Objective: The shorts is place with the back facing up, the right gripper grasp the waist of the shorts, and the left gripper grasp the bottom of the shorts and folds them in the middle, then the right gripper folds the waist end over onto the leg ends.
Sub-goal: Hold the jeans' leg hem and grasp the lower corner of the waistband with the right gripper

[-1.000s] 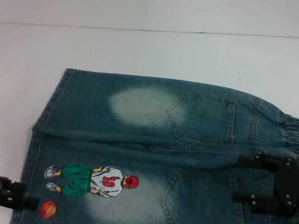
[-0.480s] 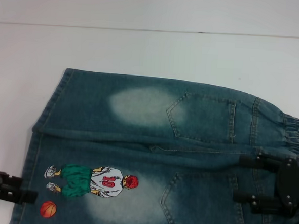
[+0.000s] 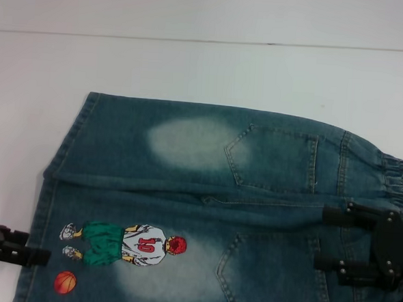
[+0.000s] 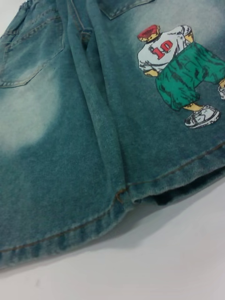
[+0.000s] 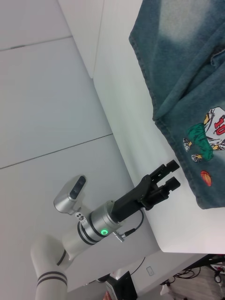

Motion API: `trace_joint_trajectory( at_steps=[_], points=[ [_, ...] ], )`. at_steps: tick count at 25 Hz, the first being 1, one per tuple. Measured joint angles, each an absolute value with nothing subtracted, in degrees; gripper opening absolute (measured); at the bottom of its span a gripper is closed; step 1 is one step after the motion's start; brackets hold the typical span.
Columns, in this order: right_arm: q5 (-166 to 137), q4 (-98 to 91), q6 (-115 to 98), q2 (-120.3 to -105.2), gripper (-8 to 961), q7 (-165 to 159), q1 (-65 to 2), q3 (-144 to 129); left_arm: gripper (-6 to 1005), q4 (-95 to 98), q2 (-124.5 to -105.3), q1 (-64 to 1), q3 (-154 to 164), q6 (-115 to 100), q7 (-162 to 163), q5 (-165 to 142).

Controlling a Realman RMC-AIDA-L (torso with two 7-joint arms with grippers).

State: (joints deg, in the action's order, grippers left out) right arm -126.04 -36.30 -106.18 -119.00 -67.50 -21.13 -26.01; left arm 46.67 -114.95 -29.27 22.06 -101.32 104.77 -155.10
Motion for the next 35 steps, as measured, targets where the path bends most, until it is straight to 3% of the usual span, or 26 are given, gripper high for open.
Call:
trace_joint_trajectory(
  at_steps=[35],
  points=[
    [-125.94, -36.3, -106.17, -119.0, 894, -67.59, -21.18, -25.4, 870, 45.96, -115.14, -29.27, 22.59, -100.6, 105.01, -156.47]
  ],
)
